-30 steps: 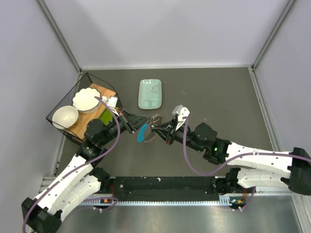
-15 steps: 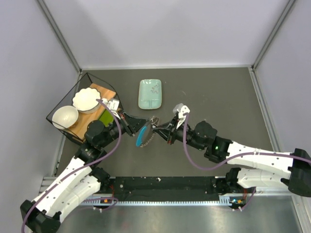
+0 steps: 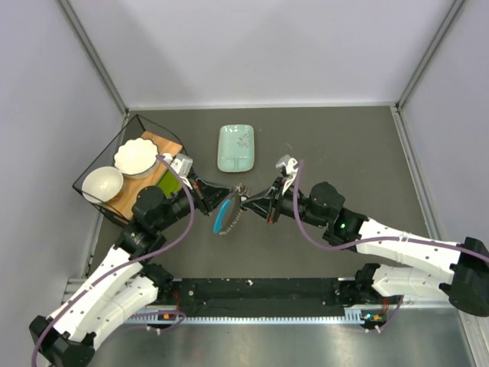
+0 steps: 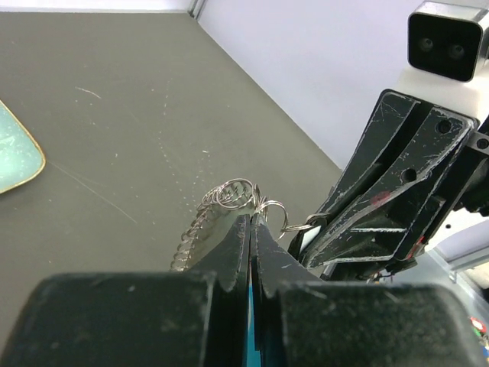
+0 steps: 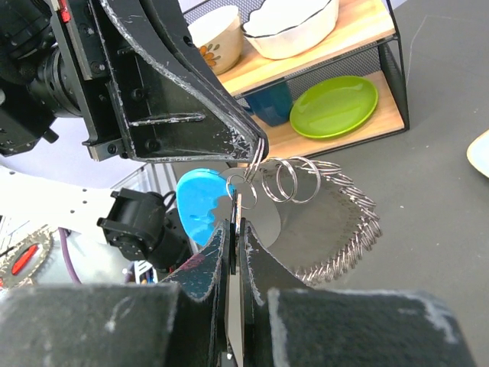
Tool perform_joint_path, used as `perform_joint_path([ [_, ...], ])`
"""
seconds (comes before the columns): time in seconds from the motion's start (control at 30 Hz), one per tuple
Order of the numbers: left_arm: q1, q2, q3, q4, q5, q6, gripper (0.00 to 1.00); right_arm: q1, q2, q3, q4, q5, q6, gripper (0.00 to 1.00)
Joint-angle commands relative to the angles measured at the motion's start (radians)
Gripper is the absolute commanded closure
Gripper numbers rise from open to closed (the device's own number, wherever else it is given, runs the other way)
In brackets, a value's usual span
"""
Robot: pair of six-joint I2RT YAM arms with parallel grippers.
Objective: Remove the keys from the keyring
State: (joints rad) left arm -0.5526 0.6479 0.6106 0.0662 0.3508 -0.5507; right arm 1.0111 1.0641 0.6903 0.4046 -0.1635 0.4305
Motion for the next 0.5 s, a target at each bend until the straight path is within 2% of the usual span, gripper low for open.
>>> perform_joint_path([
  [0.0,0.026,0.021,0.049,-0.062,-0.139,0.146,1.00,-0.029,-0.036,0.040,0.111,-0.087,0.065,1.00],
  [0.47,0.026,0.062,0.066,-0.147,-0.058,0.290,1.00,-0.100,-0.069,0.009,0.151,-0.149,0.136,1.00],
])
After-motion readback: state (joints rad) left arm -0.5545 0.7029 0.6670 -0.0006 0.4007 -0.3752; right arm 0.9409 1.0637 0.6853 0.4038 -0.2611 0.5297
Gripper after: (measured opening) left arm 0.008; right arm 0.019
